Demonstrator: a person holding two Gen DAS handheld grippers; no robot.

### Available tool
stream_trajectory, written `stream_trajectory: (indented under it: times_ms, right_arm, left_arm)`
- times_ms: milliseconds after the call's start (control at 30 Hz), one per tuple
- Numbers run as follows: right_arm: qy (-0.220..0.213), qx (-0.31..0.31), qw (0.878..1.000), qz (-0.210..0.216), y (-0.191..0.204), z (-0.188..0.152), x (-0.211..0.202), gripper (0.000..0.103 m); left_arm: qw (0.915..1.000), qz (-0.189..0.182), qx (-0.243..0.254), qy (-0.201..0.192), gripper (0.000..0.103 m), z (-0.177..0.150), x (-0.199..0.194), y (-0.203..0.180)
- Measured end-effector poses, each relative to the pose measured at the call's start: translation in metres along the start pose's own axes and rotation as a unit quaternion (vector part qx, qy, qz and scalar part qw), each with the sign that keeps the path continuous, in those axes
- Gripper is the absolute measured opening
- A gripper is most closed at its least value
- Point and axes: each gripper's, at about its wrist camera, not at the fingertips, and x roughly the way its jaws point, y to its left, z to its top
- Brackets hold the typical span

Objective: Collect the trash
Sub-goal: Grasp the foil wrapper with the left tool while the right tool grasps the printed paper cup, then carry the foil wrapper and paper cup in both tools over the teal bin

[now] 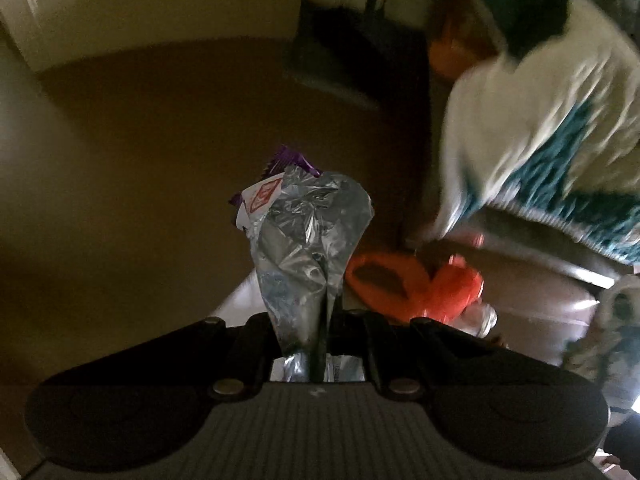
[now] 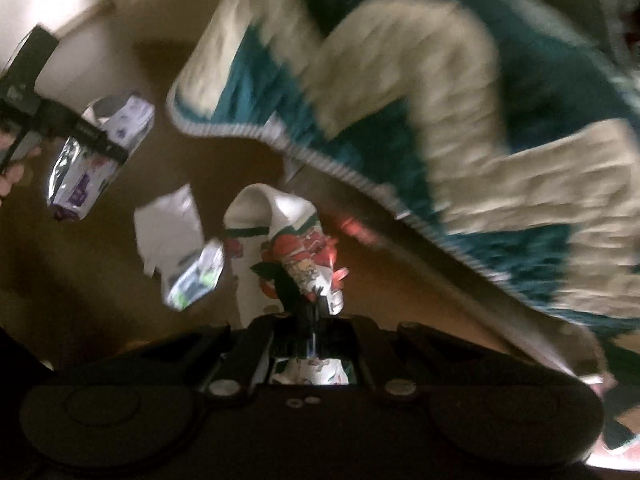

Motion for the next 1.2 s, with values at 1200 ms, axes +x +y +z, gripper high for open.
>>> stream_trajectory:
  times_ms: [1200]
  right_arm:
    - [-0.321,0.179,0.899,-0.239,-0.187,-0.106,-0.519,0.0]
  left_arm:
    - [0.8969,-0.243,0.309,-0.203,0.007,-0.004,-0.426,-0.478]
